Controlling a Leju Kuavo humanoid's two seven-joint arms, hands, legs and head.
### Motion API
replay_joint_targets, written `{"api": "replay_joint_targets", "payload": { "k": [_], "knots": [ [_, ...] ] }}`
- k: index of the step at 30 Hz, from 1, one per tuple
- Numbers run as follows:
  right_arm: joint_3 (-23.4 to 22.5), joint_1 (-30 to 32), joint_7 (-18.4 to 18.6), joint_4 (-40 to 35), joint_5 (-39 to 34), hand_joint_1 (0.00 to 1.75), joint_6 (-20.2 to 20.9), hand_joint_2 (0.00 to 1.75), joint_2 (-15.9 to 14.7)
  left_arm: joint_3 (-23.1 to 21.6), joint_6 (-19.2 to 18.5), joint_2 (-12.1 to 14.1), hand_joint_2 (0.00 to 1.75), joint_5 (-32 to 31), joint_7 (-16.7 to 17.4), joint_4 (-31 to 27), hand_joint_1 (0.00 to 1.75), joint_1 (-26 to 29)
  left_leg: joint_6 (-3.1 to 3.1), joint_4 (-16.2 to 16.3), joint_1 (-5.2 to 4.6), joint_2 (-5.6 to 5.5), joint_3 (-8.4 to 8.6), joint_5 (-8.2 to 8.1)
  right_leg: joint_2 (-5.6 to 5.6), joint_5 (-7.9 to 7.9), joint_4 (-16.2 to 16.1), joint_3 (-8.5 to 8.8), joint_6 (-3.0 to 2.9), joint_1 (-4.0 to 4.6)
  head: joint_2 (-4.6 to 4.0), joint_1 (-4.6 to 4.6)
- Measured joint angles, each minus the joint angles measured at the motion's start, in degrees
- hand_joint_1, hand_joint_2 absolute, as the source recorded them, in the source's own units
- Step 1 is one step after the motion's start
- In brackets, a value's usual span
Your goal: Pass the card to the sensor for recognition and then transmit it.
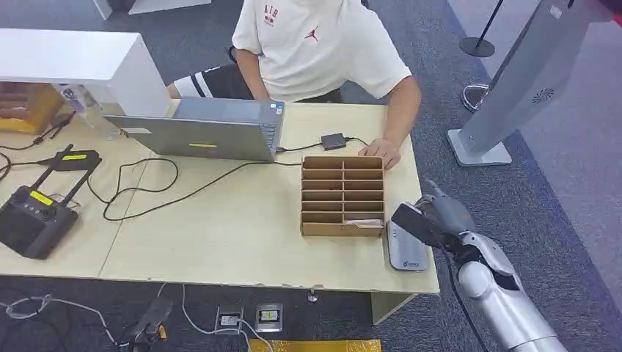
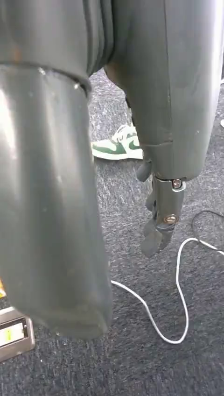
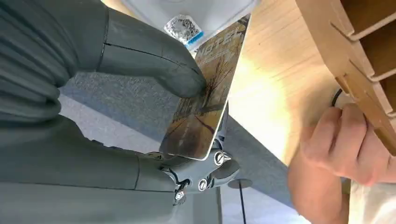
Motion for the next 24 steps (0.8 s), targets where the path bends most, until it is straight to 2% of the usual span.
{"api": "replay_joint_targets", "payload": {
  "k": [17,24],
  "knots": [
    [2.2,-0.1,0.1,0.0,0.0,1.75,2.4,1.75,0.1,0.0,0.1,1.0,0.0,1.2,0.5,-1.3,0.0,0.9,0.0,0.0,0.0,0.02,0.02,0.0,0.05,0.0,0.0,-0.01,0.0,0.0,0.0,-0.02],
    [2.3,1.0,3.5,-1.7,-0.3,1.75,2.6,1.75,0.0,0.0,0.3,1.1,0.0,1.2,0.5,-1.7,0.0,1.0,0.0,0.0,0.0,0.04,0.05,0.0,0.09,0.0,0.0,0.01,0.0,0.0,0.0,0.0]
  ]
}}
